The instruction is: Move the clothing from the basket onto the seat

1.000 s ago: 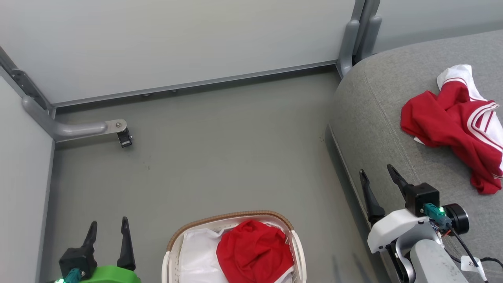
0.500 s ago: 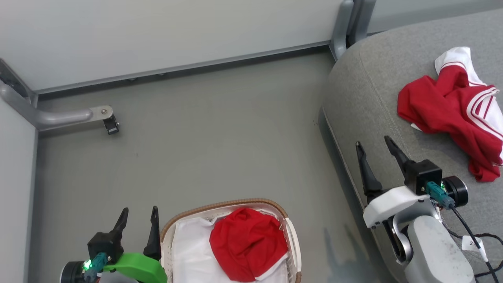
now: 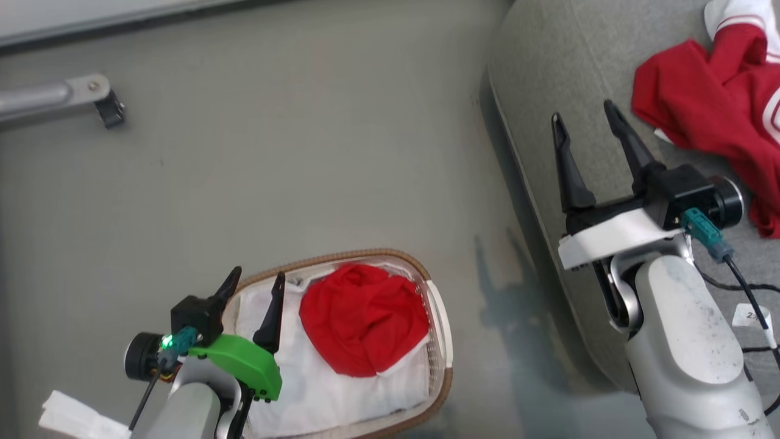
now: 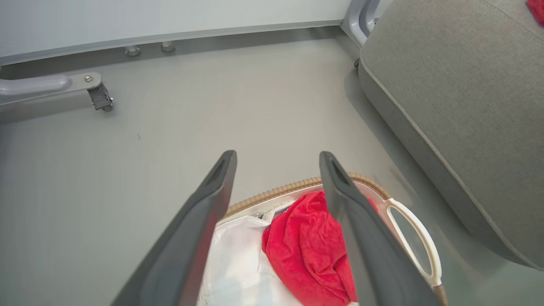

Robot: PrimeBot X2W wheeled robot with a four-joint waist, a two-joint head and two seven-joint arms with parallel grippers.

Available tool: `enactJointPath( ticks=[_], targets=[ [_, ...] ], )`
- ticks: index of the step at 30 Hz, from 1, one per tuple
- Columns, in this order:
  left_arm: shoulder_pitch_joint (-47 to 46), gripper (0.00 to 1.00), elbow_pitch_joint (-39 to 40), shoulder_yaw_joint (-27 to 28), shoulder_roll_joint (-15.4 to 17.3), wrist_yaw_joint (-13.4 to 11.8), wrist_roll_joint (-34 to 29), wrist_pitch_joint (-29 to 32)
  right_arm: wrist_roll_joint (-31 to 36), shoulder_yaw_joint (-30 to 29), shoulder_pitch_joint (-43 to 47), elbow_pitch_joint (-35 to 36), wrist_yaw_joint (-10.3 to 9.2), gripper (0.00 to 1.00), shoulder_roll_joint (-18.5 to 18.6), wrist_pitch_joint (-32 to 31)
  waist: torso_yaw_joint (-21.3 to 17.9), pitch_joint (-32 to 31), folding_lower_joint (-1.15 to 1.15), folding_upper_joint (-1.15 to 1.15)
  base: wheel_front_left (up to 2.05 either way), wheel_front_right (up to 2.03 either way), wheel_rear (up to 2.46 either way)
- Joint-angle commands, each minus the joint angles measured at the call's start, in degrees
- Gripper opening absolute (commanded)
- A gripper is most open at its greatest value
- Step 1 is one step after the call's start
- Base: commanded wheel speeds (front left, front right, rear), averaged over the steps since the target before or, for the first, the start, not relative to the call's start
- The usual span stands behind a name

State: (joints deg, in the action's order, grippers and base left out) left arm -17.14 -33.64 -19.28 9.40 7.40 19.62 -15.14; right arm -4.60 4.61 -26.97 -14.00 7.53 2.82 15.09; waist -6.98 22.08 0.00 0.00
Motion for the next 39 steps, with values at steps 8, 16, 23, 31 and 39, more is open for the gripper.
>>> enactJointPath(
  ticks=[8,16,23,31,39],
  targets=[
    [-9.03,1.00,-6.65,-11.32,2.58,0.14,6.11,0.01,-0.29,1.21,-4.98,3.54,-0.08,1.00,0.17,0.11,-2.93,15.15,0.00,0.00,0.00,0.00,0.00],
    [-15.59,1.00,-10.28,-24.07,3.54,0.14,10.14,0.01,0.16,1.20,-8.10,5.36,-0.08,1.00,0.17,0.11,-2.85,21.61,0.00,0.00,0.00,0.00,0.00],
    [-20.43,1.00,-13.34,-30.98,2.56,0.14,12.04,0.02,-0.04,1.00,-9.45,6.69,-0.08,1.00,0.17,0.11,-2.86,25.48,0.00,0.00,0.00,0.00,0.00],
    [-24.44,1.00,-16.77,-33.15,1.07,0.14,14.12,0.02,0.16,-0.30,-10.02,7.69,-0.08,1.00,0.17,0.12,-3.12,28.64,0.00,0.00,0.00,0.00,0.00],
    [-27.68,1.00,-19.71,-32.88,0.60,0.14,11.07,0.02,-0.08,-1.18,-10.64,9.22,-0.08,1.00,0.17,0.11,-3.71,31.82,0.00,0.00,0.00,0.00,0.00]
  ],
)
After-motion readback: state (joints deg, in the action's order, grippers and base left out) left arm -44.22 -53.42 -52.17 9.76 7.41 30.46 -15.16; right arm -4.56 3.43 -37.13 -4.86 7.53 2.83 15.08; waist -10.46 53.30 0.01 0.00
